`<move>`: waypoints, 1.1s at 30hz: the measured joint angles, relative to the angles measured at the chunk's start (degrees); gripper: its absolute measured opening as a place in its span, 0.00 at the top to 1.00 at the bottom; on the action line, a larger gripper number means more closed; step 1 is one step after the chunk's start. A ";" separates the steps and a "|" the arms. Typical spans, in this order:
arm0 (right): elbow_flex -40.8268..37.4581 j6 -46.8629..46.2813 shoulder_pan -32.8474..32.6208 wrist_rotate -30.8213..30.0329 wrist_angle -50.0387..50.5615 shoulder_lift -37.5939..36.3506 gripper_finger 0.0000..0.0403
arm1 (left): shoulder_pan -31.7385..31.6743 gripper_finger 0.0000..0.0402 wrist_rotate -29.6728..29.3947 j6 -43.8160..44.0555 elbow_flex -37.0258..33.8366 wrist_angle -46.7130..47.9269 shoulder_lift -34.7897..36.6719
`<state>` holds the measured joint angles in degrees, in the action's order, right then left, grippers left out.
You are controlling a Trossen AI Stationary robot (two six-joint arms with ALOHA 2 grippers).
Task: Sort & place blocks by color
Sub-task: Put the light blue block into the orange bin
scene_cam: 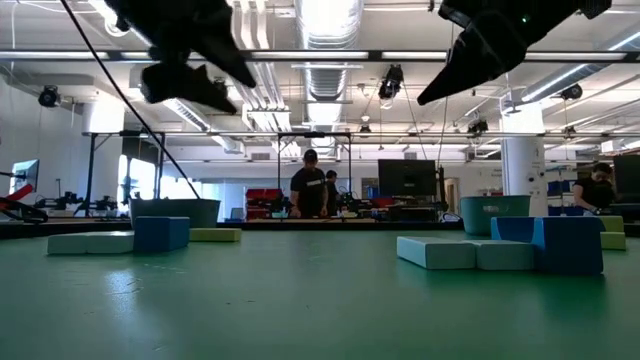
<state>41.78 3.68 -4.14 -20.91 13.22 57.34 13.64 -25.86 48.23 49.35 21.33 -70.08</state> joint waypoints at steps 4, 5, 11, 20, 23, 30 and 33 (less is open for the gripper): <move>-0.58 0.02 0.00 -0.07 -0.32 -0.29 0.91 | 0.44 0.39 11.44 14.01 3.23 14.11 -3.09; -0.64 0.16 0.01 -0.05 -0.41 -0.29 0.91 | 0.69 0.40 13.42 17.10 3.73 18.22 -4.26; -0.81 1.95 0.02 -0.02 -0.30 0.15 0.91 | 1.74 0.45 20.02 30.84 6.13 31.30 -10.89; -0.81 3.80 0.02 0.00 -0.27 0.09 0.91 | 2.11 0.69 22.74 33.97 6.15 31.64 -15.45; -0.94 3.84 0.02 0.00 -0.25 0.09 0.91 | 2.13 0.82 22.62 34.03 5.81 31.60 -16.59; -1.05 4.04 0.02 0.02 -0.07 0.09 0.91 | 2.22 0.98 22.53 33.76 5.59 31.18 -20.81; -1.05 4.07 0.02 0.00 -0.07 0.09 0.91 | 2.24 0.97 22.53 33.74 5.48 31.16 -22.11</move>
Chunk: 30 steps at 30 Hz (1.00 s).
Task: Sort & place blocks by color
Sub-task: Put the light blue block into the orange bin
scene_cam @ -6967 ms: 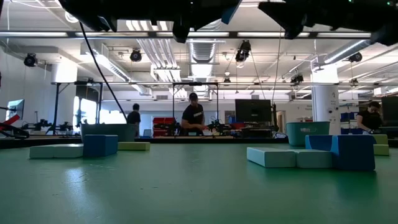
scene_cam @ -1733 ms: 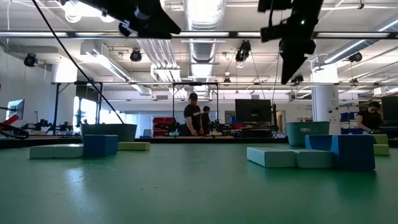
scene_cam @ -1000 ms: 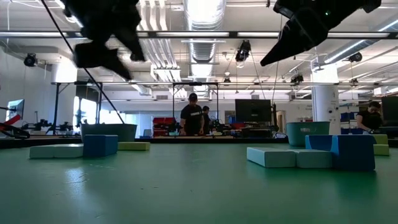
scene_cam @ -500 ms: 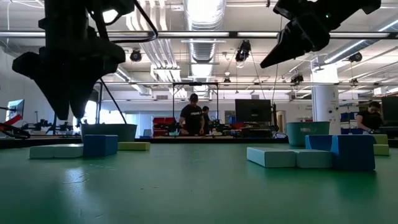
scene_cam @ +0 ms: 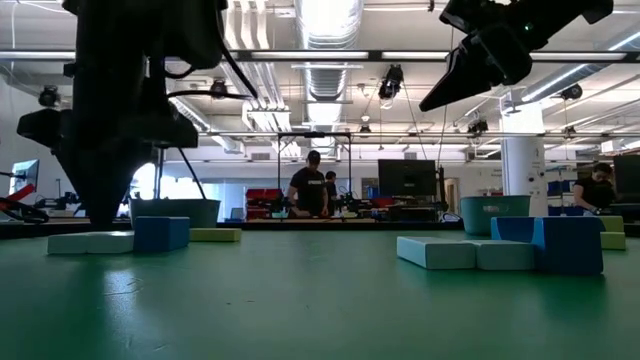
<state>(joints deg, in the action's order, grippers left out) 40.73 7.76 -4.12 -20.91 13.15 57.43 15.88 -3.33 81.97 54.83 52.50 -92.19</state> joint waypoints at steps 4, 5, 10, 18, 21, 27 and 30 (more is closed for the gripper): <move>-0.02 0.01 0.00 0.00 0.00 0.00 0.91 | 0.00 0.97 0.02 -0.02 -0.09 0.03 -1.07; -0.02 -0.01 0.00 0.02 0.00 0.00 0.91 | 0.00 0.97 0.04 -0.06 -0.09 0.21 -1.10; -0.02 -0.01 0.00 0.02 0.12 0.00 0.91 | 0.00 0.97 1.21 -0.33 -0.11 3.30 -0.74; -0.02 -0.01 0.00 0.02 0.13 0.00 0.91 | 0.02 0.96 1.51 -0.03 0.66 3.64 1.43; -0.02 -0.01 0.00 0.02 0.28 0.02 0.91 | 0.04 0.92 2.34 0.24 0.59 3.49 2.28; -0.30 -0.01 0.00 0.04 0.39 0.02 0.91 | 0.25 0.71 3.40 0.24 -0.01 1.36 2.27; -0.48 -0.01 0.00 0.04 0.43 0.02 0.91 | 0.26 0.59 3.37 0.90 -0.38 1.36 2.24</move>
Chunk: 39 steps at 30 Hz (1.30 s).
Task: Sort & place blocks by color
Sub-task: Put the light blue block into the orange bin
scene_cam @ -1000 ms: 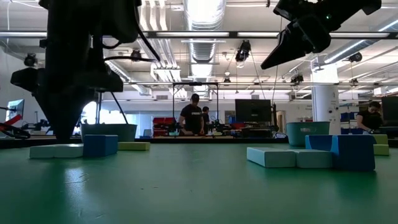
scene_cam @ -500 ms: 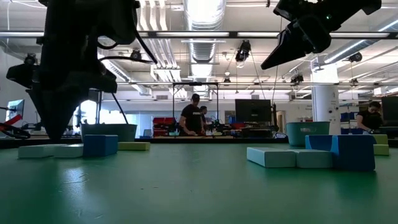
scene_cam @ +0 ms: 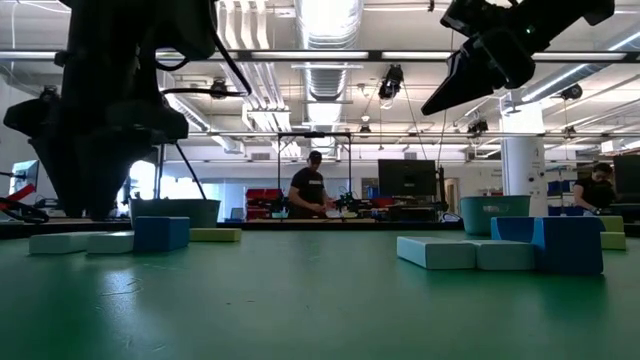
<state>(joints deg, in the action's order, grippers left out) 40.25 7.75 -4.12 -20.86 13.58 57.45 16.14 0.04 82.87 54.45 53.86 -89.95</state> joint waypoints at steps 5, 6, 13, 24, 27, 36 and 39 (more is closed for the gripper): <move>-0.02 0.00 0.00 0.00 0.06 0.00 0.91 | 0.02 0.46 -0.20 0.35 -1.02 0.08 0.00; -0.02 0.00 0.00 0.00 0.08 0.00 0.91 | 0.02 0.45 -0.45 0.35 -1.21 -0.06 0.00; -0.02 0.00 0.00 0.00 0.12 0.00 0.91 | 0.04 0.44 -2.44 0.60 -2.11 0.04 0.00; -0.02 0.00 0.02 0.00 0.10 0.00 0.91 | 0.02 0.46 -2.78 2.56 -6.18 -5.35 -0.02; -0.02 0.00 0.01 0.00 0.10 0.00 0.91 | 0.01 0.53 -2.81 3.25 -6.46 -5.41 -0.02; -0.02 0.01 0.01 0.00 0.12 0.00 0.91 | 0.03 0.73 -3.48 4.28 -6.66 -5.35 0.02; -0.02 0.44 0.00 0.00 0.34 0.00 0.91 | 0.04 0.73 -4.11 5.09 -6.64 -5.32 0.02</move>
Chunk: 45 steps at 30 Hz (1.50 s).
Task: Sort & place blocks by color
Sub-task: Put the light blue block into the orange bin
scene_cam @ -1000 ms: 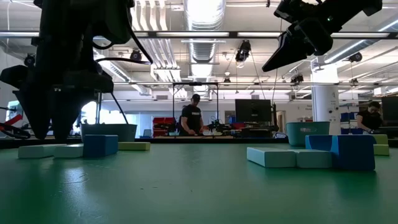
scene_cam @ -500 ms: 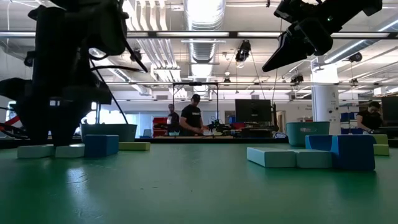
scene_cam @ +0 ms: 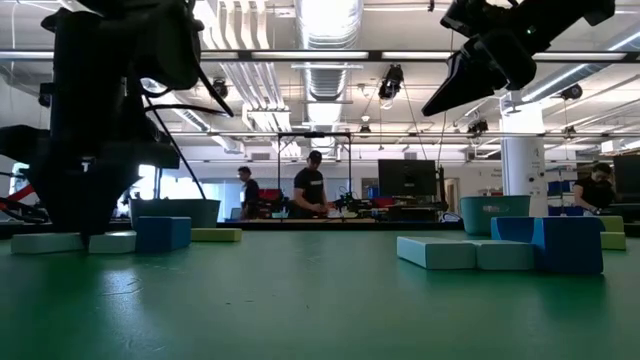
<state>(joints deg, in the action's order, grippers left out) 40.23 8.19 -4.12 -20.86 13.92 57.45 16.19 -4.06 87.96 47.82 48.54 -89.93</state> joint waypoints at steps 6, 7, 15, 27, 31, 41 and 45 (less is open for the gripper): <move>0.00 -0.02 0.01 -0.02 0.87 0.02 0.91 | -0.04 0.73 -0.53 0.02 1.29 0.50 0.55; 0.00 -0.02 0.02 -0.02 0.84 0.02 0.91 | -0.07 0.73 -0.53 0.02 1.84 0.70 0.88; 0.00 0.55 0.02 -0.02 0.88 0.02 0.91 | 0.78 0.73 0.71 -0.87 10.92 14.07 6.00; 0.00 0.98 0.02 0.02 0.94 0.02 0.91 | 10.76 0.73 0.57 6.80 21.08 19.49 10.79; -0.02 1.01 0.02 0.07 1.34 0.02 0.91 | 16.61 0.73 3.88 14.42 20.81 19.47 10.75; -0.07 0.88 0.02 0.07 1.84 0.02 0.91 | 34.96 0.72 9.03 45.43 19.76 19.36 9.62; -0.09 0.85 0.02 0.07 1.85 0.02 0.91 | 36.69 0.71 12.40 46.29 19.19 18.69 6.75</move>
<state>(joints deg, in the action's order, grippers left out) 40.14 9.04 -4.10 -20.80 15.77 57.47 52.88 8.34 134.26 67.00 67.23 -83.18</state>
